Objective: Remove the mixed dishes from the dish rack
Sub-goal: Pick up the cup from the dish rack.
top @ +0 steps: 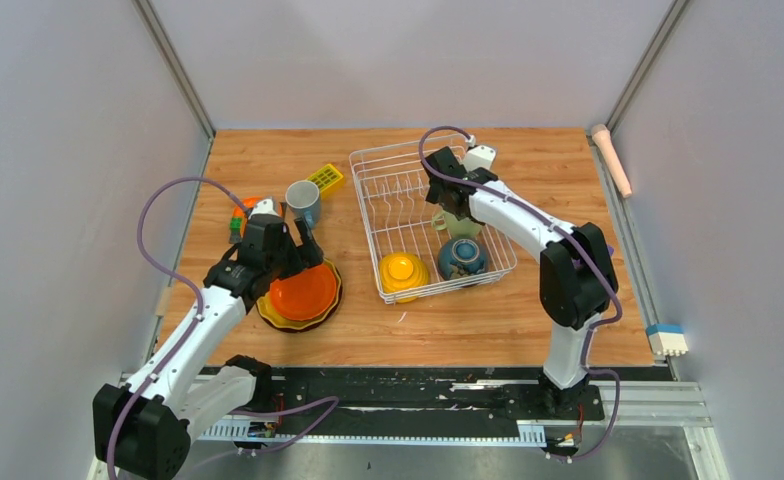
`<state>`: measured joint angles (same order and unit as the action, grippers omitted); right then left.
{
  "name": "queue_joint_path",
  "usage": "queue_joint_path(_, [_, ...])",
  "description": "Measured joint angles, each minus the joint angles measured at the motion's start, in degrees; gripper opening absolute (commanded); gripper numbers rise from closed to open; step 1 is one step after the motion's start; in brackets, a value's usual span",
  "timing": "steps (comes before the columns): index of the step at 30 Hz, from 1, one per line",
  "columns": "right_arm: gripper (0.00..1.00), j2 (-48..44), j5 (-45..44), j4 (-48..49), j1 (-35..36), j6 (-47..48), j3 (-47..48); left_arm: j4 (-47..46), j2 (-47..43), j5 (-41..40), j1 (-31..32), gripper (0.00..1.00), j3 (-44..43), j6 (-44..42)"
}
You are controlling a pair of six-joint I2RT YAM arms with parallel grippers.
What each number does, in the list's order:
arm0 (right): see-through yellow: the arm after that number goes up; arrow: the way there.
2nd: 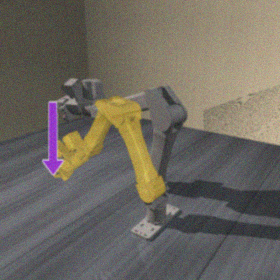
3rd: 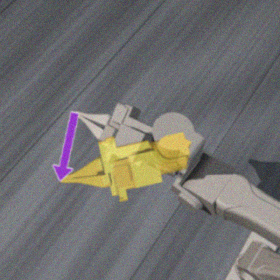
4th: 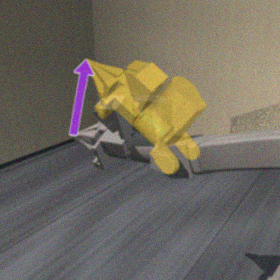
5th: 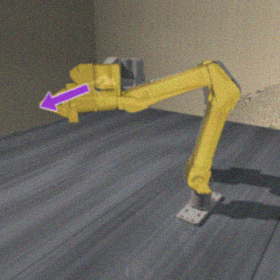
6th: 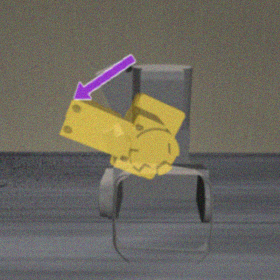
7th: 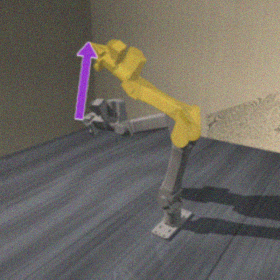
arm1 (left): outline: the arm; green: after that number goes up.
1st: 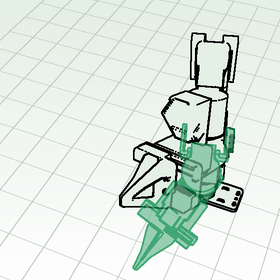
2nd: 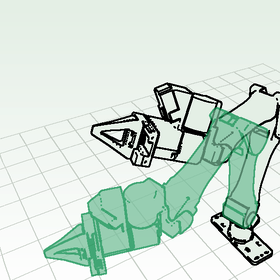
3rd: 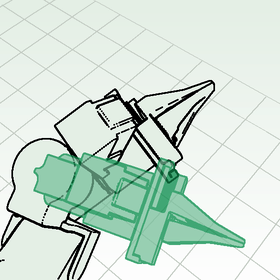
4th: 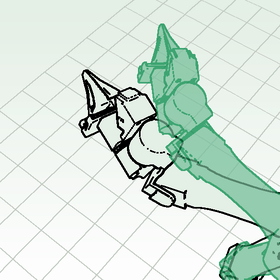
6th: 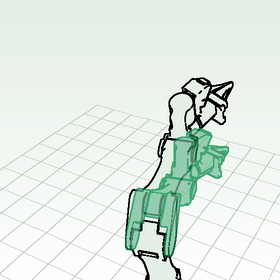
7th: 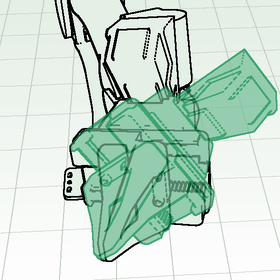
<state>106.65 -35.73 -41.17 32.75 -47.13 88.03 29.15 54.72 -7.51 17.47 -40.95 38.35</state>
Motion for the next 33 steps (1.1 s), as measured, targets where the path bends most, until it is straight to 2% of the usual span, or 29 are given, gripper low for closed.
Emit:
queue_joint_path(8, [0.99,5.01,-0.57,-3.74,-0.22,-2.34,0.98,-0.94,0.04,1.09,0.0,1.0,0.02,0.17])
queue_joint_path(16, [0.85,7.23,-0.92,-7.15,-0.85,-3.52,4.15,-1.33,0.28,1.46,0.0,1.0,0.02,0.17])
queue_joint_path(20, [0.74,7.93,-1.2,-8.63,-1.18,-4.02,5.38,-1.57,0.66,1.46,0.0,1.0,0.02,0.17])
queue_joint_path(29, [0.31,8.46,-1.22,-11.72,-1.11,-5.29,6.86,-1.68,1.9,1.75,0.0,1.0,0.02,0.17])
queue_joint_path(33, [0.21,8.44,-1.29,-11.82,-1.11,-5.33,6.86,-1.75,2.38,2.1,0.0,1.0,0.02,0.2])
